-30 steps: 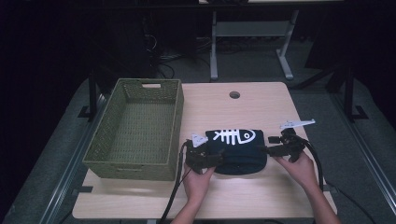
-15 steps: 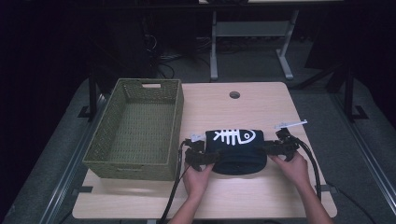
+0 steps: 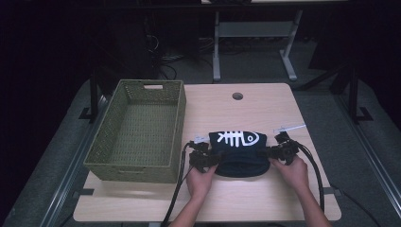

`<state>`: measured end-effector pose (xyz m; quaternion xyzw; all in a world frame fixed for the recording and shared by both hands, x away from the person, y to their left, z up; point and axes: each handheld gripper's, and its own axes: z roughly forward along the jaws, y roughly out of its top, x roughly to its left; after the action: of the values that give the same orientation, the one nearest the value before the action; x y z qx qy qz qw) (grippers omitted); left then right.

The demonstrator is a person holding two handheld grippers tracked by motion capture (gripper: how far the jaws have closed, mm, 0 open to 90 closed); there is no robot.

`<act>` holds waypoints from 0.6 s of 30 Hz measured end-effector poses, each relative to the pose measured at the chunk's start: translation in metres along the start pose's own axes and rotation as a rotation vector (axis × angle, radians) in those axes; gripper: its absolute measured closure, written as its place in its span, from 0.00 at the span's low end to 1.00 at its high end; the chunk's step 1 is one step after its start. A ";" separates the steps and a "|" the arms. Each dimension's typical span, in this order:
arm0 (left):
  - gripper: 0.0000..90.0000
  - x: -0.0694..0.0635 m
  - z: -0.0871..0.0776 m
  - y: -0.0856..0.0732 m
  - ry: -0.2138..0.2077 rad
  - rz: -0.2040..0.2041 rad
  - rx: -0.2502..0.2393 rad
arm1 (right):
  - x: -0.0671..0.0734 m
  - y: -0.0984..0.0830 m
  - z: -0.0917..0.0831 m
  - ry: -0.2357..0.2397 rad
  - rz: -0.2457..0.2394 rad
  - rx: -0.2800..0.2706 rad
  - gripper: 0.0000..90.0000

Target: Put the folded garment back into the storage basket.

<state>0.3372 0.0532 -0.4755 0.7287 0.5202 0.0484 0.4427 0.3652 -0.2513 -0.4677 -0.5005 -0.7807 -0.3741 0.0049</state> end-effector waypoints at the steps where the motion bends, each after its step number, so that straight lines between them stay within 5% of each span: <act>1: 0.64 0.000 0.000 0.001 -0.004 0.010 0.004 | 0.000 0.000 0.000 0.007 0.004 0.000 0.78; 8: 0.77 -0.004 -0.001 0.001 -0.009 0.032 -0.008 | 0.005 -0.001 -0.002 -0.001 -0.018 -0.004 0.85; 18: 0.79 -0.016 -0.009 0.010 -0.043 0.055 -0.004 | 0.012 -0.001 -0.019 -0.016 -0.030 -0.012 0.86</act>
<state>0.3320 0.0456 -0.4571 0.7429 0.4901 0.0457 0.4537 0.3509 -0.2534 -0.4499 -0.4915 -0.7860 -0.3749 -0.0099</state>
